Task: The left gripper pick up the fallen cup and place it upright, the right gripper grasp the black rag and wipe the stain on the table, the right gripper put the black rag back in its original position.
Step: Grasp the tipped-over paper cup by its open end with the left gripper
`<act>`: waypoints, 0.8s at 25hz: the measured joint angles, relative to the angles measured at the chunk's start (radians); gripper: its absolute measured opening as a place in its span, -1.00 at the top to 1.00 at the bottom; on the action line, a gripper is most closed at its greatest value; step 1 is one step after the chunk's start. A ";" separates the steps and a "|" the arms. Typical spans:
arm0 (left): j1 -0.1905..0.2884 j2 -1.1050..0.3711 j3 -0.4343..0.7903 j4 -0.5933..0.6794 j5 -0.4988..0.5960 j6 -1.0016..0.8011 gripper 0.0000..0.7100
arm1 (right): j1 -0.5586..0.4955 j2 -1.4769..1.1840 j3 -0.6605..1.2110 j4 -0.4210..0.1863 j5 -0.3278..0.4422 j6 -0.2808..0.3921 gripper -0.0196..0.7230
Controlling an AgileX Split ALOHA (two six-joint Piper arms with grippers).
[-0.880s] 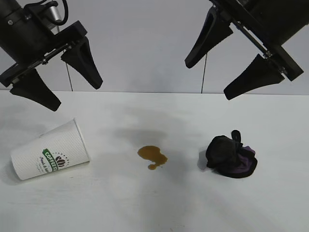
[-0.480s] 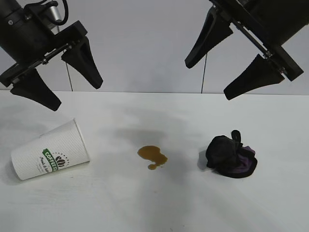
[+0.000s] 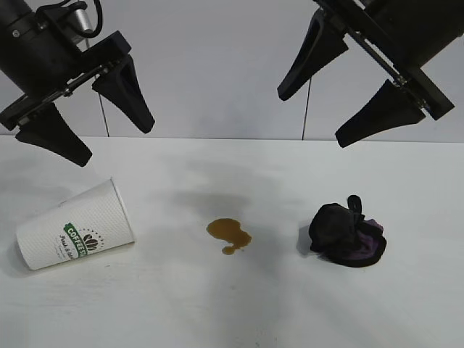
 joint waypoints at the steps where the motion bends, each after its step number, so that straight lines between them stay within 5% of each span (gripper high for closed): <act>1: 0.000 0.000 -0.009 0.000 0.000 0.000 -0.87 | 0.000 0.000 0.000 0.000 0.000 0.000 -0.52; 5: 0.000 0.000 -0.085 0.001 0.044 0.064 -0.87 | 0.000 0.000 0.000 0.000 0.000 0.000 -0.52; 11: -0.023 0.000 -0.239 0.051 0.228 0.473 -0.87 | 0.000 0.000 0.000 0.000 -0.006 0.000 -0.52; 20: -0.207 0.021 -0.252 0.531 0.222 0.629 -0.87 | 0.000 0.000 0.000 0.000 -0.011 0.000 -0.52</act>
